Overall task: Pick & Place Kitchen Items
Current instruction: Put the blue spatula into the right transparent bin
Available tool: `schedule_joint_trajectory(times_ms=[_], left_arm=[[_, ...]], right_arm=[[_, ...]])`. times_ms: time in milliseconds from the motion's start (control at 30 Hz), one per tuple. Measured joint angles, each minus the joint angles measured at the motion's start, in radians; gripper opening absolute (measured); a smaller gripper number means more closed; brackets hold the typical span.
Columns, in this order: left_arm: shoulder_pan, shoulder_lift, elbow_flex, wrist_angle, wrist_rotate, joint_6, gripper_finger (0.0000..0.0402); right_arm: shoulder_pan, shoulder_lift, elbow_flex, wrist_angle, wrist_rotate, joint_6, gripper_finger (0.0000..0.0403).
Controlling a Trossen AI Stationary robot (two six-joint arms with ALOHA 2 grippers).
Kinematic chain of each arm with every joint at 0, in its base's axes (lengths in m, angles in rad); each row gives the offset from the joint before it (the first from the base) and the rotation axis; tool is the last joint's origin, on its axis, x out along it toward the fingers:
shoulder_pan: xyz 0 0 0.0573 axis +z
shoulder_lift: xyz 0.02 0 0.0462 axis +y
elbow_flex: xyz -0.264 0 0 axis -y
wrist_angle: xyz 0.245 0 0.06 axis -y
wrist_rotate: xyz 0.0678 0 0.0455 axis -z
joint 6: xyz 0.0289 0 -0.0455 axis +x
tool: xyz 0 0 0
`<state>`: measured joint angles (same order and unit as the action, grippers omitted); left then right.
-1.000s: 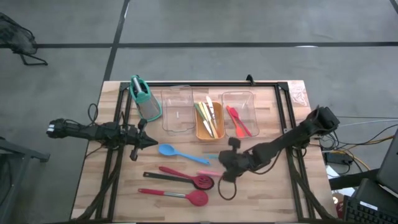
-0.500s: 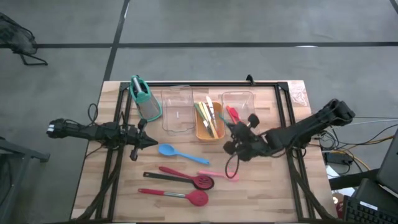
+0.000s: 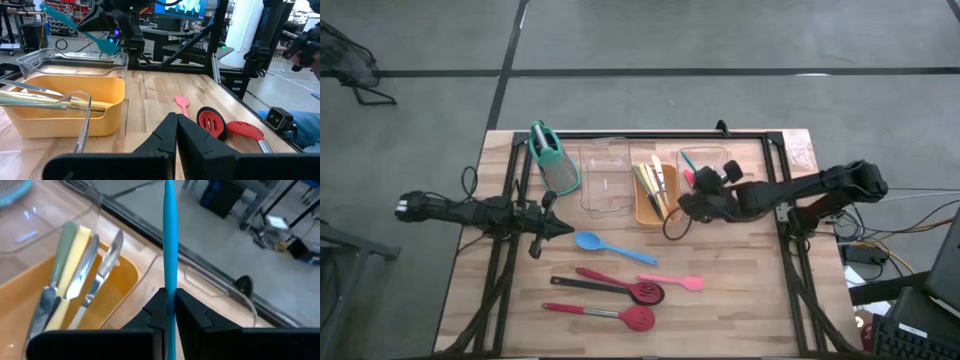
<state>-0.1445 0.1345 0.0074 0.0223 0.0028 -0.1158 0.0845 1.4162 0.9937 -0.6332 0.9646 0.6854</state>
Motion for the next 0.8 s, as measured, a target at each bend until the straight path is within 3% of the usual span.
schedule_joint_trajectory(times_ms=[167,800], left_arm=[[0.0,0.0,0.0,0.0,0.0,0.0,0.0012],[0.0,0.0,0.0,0.0,0.0,0.0,0.0012]], right_arm=[[-0.03,0.0,-0.018,0.003,-0.076,-0.001,0.0033],[-0.028,0.001,-0.057,0.049,-0.083,0.01,0.005]])
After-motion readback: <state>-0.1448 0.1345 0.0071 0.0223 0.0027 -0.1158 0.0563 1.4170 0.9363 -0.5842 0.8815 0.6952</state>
